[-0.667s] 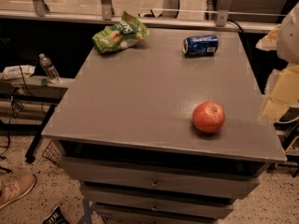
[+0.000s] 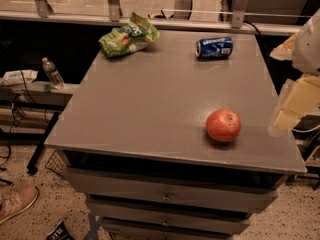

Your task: Move apple near pepsi can

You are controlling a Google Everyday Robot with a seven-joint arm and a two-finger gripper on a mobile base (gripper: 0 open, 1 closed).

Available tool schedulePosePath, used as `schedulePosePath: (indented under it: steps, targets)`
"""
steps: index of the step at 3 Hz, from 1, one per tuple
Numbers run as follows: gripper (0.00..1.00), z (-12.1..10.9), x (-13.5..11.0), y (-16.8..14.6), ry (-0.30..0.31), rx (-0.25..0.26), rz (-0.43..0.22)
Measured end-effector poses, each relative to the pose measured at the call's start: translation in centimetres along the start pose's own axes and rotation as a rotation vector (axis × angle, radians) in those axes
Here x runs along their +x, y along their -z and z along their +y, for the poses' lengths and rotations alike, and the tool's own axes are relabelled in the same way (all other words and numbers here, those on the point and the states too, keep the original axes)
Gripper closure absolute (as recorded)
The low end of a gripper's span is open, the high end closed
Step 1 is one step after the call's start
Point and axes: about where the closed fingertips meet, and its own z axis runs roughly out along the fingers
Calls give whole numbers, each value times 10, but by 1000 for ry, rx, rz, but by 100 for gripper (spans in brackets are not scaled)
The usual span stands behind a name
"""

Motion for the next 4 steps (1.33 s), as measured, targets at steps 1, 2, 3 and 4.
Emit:
schedulePosePath:
  steps: [1, 2, 3, 4]
  targets:
    - [0, 0, 3, -25, -51, -22, -89]
    - [0, 0, 2, -53, -91, -39, -199]
    - [0, -1, -2, -53, -95, -35, -215]
    - [0, 1, 0, -59, -113, -41, -233]
